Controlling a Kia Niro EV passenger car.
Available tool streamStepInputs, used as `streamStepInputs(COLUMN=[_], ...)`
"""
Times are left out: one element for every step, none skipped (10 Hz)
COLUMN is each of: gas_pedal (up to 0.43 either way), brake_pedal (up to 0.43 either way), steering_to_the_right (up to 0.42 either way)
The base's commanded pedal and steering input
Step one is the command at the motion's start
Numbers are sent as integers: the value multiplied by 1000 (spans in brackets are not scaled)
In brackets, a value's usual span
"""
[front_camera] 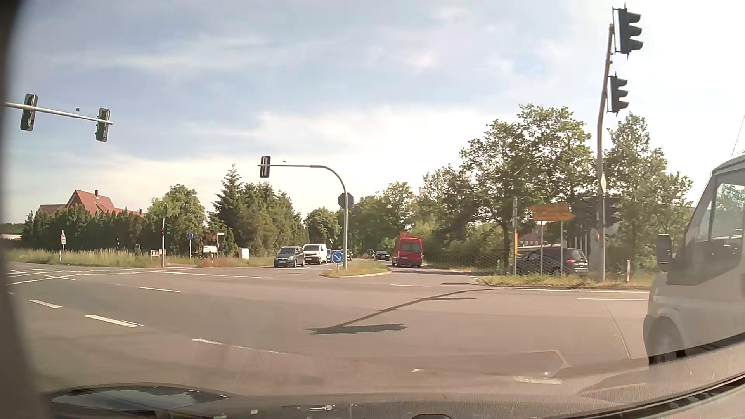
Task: Follow the waypoints while adhering to traffic rules and regulations
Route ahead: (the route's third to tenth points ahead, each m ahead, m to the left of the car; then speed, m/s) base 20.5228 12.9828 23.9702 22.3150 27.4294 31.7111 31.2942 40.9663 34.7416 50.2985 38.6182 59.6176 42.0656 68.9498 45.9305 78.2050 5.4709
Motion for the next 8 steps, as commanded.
streamStepInputs(gas_pedal=[177,189,197,228,240,240,240,240], brake_pedal=[0,0,0,0,0,0,0,0], steering_to_the_right=[-223,-234,-244,-251,-255,-259,-262,-262])
